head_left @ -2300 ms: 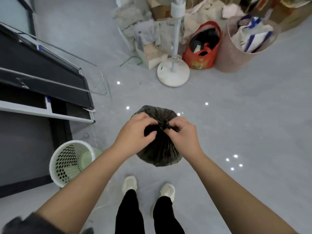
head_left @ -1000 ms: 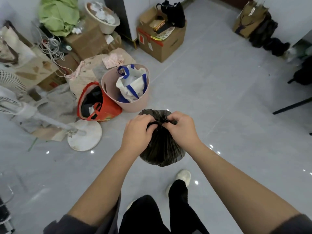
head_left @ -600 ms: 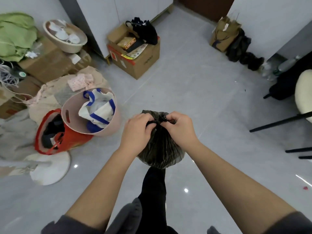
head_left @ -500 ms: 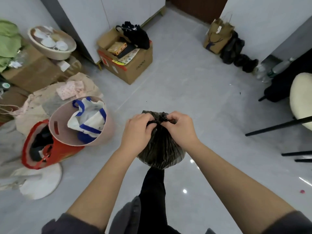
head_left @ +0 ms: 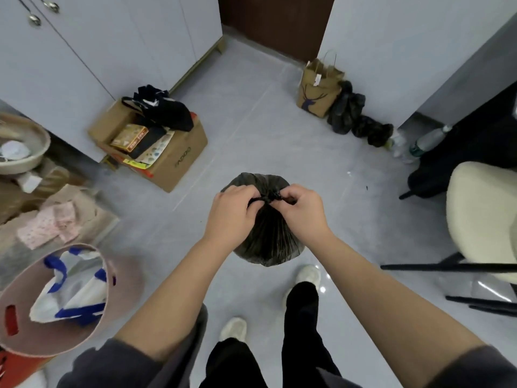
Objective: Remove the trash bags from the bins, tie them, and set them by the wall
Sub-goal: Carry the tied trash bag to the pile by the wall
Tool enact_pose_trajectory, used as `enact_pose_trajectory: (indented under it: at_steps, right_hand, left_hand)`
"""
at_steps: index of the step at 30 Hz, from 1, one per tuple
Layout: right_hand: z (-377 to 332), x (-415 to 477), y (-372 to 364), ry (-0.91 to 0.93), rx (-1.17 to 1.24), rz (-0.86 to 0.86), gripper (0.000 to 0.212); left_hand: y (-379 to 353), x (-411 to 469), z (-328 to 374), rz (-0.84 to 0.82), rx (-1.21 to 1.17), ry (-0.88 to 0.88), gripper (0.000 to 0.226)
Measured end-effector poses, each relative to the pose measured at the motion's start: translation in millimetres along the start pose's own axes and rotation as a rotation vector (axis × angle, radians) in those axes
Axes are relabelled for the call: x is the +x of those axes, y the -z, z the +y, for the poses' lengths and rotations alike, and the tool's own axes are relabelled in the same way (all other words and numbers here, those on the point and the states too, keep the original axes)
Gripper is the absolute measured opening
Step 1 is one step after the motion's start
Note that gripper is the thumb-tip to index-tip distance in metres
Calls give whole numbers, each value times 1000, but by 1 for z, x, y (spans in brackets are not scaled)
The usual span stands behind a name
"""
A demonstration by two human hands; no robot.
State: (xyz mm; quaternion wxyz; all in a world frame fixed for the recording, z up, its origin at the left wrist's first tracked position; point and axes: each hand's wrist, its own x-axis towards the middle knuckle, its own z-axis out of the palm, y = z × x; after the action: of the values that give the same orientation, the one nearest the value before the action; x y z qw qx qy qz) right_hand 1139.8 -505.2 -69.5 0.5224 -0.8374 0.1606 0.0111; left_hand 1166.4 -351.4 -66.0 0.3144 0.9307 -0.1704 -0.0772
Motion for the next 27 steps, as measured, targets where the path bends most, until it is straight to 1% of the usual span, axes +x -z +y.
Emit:
enact_pose_trajectory:
  at_steps: [7, 11, 16, 20, 23, 27]
  right_hand:
    - [32, 139, 93, -45, -53, -63, 16]
    - [52, 220, 142, -68, -64, -41, 20]
    - [85, 309, 193, -148, -36, -6, 19]
    - [120, 374, 235, -166, -110, 9, 20]
    - [151, 421, 266, -189, -138, 20, 15]
    - [201, 483, 305, -186, -192, 36, 12]
  left_hand:
    - [-57, 148, 51, -13, 49, 5, 6]
    - [-87, 238, 82, -37, 42, -25, 8]
    - [-129, 347, 109, -107, 6, -63, 9]
    - [-172, 428, 126, -200, 34, -127, 10]
    - [-210, 484, 141, -265, 63, -171, 13]
    - [-268, 551, 164, -312, 60, -182, 12]
